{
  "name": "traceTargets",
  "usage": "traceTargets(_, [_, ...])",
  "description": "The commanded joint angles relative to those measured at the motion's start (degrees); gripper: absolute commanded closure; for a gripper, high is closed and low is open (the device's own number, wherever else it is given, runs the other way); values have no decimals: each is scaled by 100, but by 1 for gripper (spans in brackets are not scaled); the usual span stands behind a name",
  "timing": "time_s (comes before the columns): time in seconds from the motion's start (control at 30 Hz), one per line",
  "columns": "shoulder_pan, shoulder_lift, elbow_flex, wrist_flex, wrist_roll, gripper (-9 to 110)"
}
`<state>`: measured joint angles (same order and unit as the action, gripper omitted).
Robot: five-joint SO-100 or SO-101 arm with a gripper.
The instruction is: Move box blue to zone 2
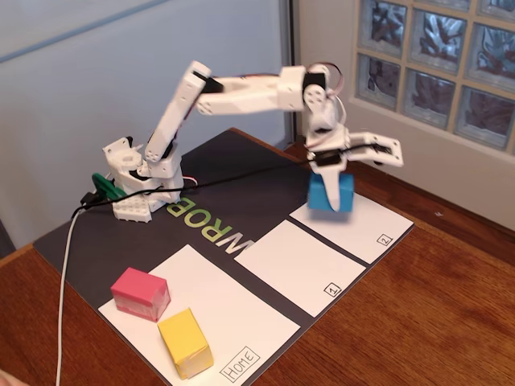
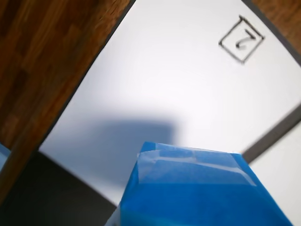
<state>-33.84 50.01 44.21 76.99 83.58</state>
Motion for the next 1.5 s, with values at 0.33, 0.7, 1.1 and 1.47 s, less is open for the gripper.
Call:
traceTargets(0.33, [-185,-2197,-2602,44,44,102])
traceTargets(0.7, [-220,-2206,-2874,158,9,49])
traceTargets(1.1, [0,-2531,-6311,2769,-193,53])
traceTargets(1.47, [826,-281,-4579,3393,-606,98])
